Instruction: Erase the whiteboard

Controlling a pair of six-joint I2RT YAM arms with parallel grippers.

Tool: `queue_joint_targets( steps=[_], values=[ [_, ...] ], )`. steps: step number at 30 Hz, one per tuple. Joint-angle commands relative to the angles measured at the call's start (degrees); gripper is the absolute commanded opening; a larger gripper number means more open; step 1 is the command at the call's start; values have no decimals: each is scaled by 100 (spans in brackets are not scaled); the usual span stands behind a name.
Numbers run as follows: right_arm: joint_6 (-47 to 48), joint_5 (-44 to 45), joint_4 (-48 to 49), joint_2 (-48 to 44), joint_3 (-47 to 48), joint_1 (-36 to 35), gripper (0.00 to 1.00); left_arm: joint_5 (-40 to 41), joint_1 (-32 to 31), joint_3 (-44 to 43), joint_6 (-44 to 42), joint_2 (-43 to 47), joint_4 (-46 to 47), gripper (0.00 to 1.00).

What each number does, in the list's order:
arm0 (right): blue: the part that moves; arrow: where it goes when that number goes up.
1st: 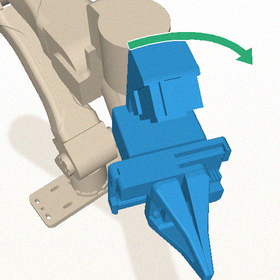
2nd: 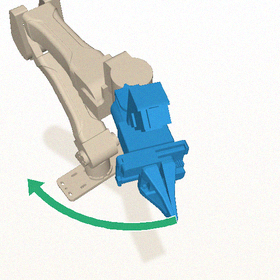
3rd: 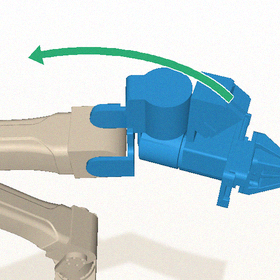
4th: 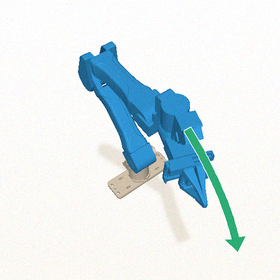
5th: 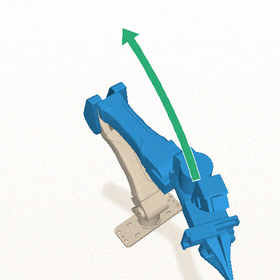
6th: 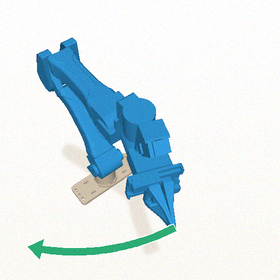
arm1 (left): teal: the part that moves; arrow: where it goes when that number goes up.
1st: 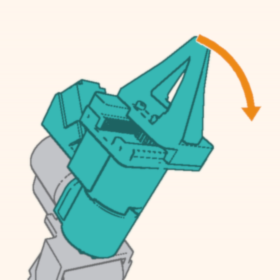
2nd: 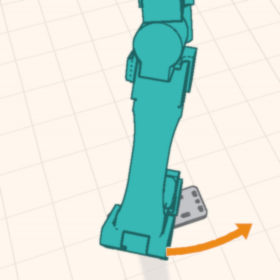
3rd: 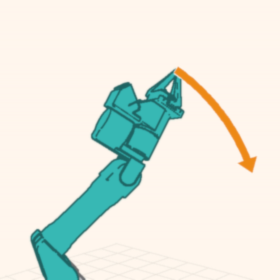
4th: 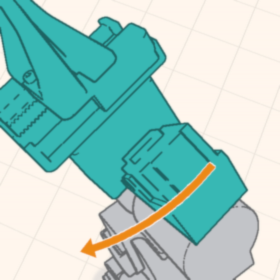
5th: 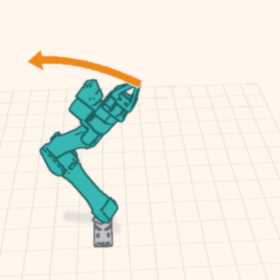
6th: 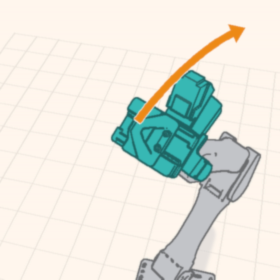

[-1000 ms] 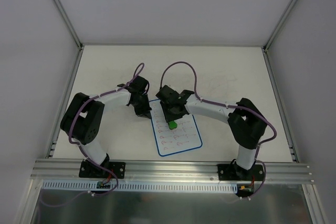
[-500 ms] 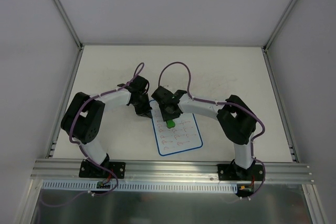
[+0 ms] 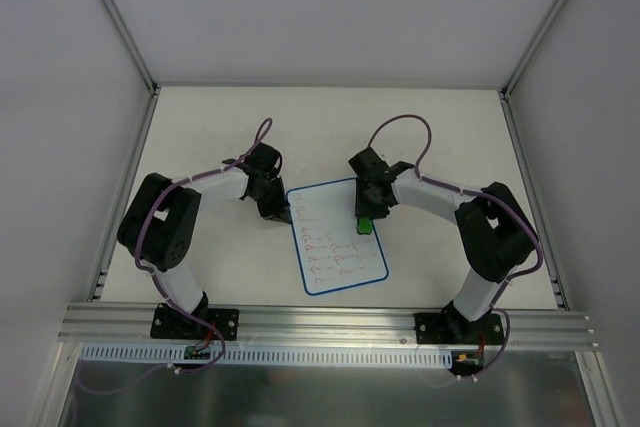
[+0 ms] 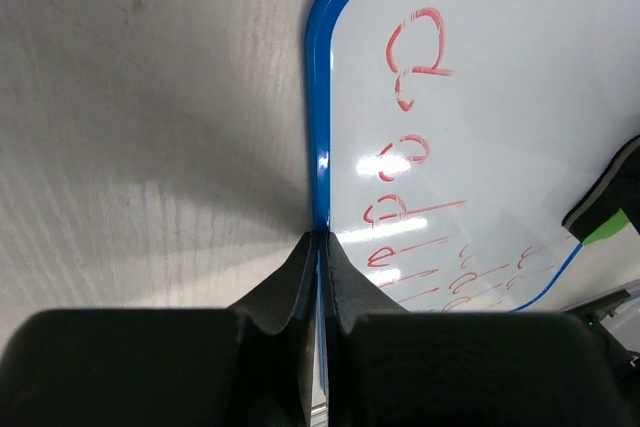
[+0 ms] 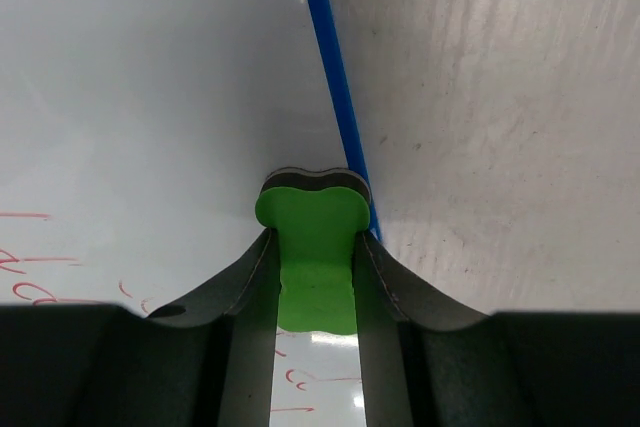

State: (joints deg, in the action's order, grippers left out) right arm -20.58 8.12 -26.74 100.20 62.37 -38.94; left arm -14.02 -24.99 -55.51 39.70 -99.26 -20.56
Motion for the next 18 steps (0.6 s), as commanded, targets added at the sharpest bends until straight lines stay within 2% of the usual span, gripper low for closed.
queue_joint_targets(
  steps=[1,9,14,17,18],
  values=[
    [142,112,-684,228,-471,44,1,541,100,102,-165,-374,-229,0],
    [203,-117,-481,596,64,-219,0,427,152,-354,-156,-471,-238,0],
    [230,-127,-472,1123,951,-255,0,260,486,-829,-173,-795,-230,0],
    [212,-153,-481,1379,1416,-263,0,66,610,-1041,-200,-797,-230,14],
    [212,-170,-481,1423,1505,-263,0,57,610,-1050,-191,-753,-238,26]
  ],
)
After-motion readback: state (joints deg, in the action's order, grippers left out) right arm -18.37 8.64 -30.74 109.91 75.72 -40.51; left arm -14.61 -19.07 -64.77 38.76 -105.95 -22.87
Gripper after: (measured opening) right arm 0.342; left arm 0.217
